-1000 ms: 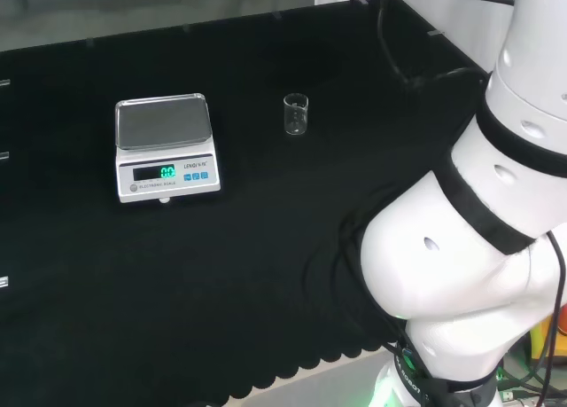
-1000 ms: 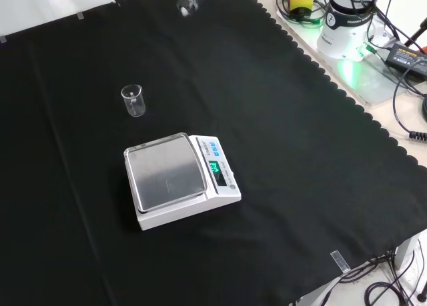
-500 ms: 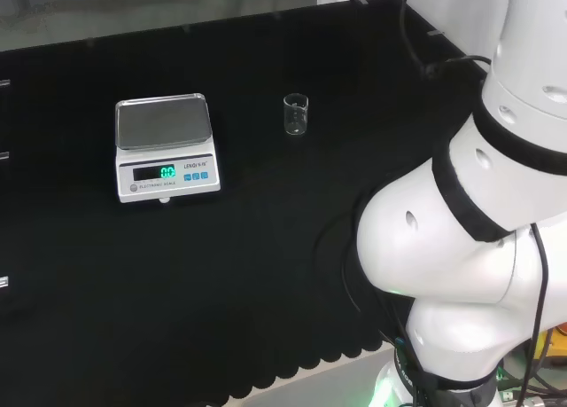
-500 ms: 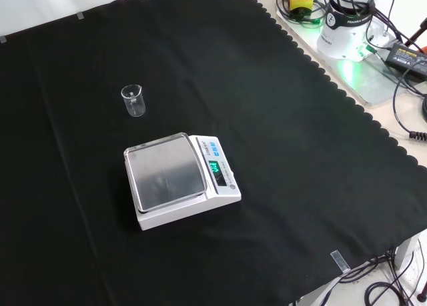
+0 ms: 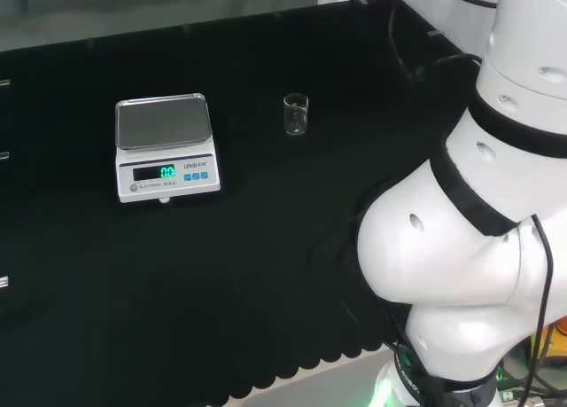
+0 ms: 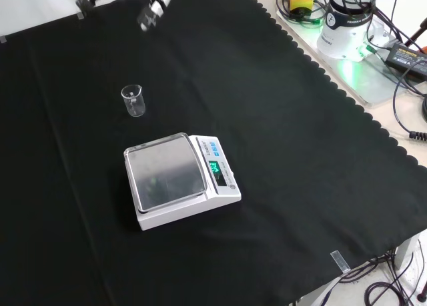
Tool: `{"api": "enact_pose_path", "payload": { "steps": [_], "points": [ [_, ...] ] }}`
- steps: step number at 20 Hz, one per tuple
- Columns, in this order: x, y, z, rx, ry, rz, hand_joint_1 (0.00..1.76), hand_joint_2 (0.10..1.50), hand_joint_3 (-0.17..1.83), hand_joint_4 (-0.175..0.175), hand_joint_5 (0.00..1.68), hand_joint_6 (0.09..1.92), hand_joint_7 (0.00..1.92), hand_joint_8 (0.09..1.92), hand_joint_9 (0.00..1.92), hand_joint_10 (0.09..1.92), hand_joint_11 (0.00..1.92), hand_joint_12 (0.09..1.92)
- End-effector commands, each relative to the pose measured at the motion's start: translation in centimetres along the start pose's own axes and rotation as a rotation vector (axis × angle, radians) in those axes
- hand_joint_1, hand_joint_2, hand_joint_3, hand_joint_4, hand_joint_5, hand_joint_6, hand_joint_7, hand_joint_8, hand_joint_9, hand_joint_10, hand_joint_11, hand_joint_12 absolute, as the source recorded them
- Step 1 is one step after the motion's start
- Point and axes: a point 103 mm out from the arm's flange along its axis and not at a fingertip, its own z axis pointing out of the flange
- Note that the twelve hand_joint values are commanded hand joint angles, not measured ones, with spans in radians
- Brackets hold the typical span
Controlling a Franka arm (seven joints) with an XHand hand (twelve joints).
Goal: Pick up the beaker.
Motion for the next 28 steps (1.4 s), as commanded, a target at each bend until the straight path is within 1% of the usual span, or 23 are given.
{"api": "enact_pose_path", "payload": {
  "steps": [1,8,15,18,24,28],
  "points": [
    [-4.2,1.4,7.5,0.062,0.029,0.067,0.4,0.88,0.27,-0.078,0.39,0.09,0.21,0.7,0.36,0.8,0.42,1.38],
    [-6.4,0.4,9.8,0.071,0.061,0.116,0.4,0.88,0.27,-0.078,0.39,0.09,0.21,0.7,0.36,0.8,0.42,1.38],
    [-7.5,-0.1,12.6,0.11,0.076,0.127,0.41,0.88,0.27,-0.078,0.39,0.09,0.21,0.7,0.36,0.8,0.42,1.38],
    [-8.1,0.1,13.7,0.121,0.064,0.132,0.41,0.88,0.27,-0.078,0.39,0.09,0.21,0.7,0.35,0.8,0.42,1.39],
    [-10.0,1.1,16.6,0.127,0.091,0.152,0.42,0.87,0.27,-0.076,0.39,0.09,0.2,0.7,0.34,0.8,0.35,1.4],
    [-10.6,2.0,19.0,0.141,0.107,0.148,0.42,0.87,0.27,-0.075,0.39,0.09,0.2,0.7,0.33,0.81,0.33,1.42]
  ]
}}
